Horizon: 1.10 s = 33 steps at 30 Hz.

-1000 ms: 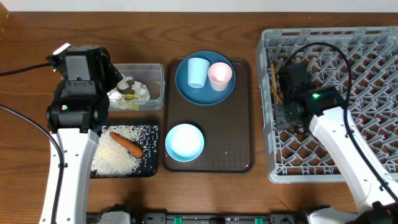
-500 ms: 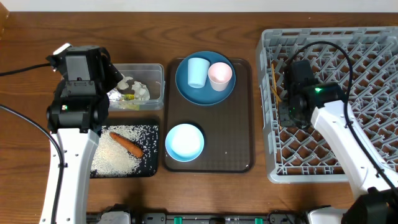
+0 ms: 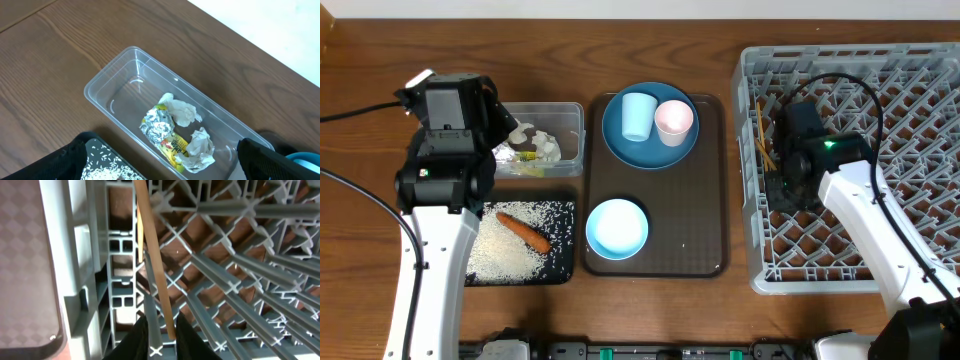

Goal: Sort waste into correct bins and load items into the dishwasher rack
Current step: 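Lower the chopstick into the rack slot beside the first one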

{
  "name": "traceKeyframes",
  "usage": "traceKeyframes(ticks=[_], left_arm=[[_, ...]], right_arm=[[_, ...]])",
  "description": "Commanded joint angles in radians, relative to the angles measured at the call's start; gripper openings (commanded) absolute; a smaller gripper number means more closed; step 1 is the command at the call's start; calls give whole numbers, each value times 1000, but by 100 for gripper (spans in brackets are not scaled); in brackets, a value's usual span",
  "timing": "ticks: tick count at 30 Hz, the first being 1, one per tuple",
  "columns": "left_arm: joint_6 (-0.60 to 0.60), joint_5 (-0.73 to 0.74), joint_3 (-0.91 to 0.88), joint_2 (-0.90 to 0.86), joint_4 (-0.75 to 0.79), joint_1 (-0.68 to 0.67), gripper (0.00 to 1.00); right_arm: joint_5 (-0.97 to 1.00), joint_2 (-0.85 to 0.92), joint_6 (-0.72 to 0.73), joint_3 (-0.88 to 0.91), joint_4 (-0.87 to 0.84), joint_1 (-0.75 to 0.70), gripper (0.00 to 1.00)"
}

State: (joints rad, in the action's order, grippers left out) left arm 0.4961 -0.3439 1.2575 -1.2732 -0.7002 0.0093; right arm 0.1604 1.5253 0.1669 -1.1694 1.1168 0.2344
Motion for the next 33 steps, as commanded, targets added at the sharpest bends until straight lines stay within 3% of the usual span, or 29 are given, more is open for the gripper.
traceKeyframes(ticks=[1,9,16,33], left_arm=[[-13,-16,18,2,-3,3,98],[-13,-16,18,1,-3,3,98],[-13,-16,18,2,-3,3,98],[-13,-16,18,2,-3,3,98]], right_arm=[[-4,3,-8,5,6,-9,18],[-3,3,-8,5,-10,-9,12],[-3,3,-9,6,-29,-9,20],[-4,3,-34,50,-115,-9,16]])
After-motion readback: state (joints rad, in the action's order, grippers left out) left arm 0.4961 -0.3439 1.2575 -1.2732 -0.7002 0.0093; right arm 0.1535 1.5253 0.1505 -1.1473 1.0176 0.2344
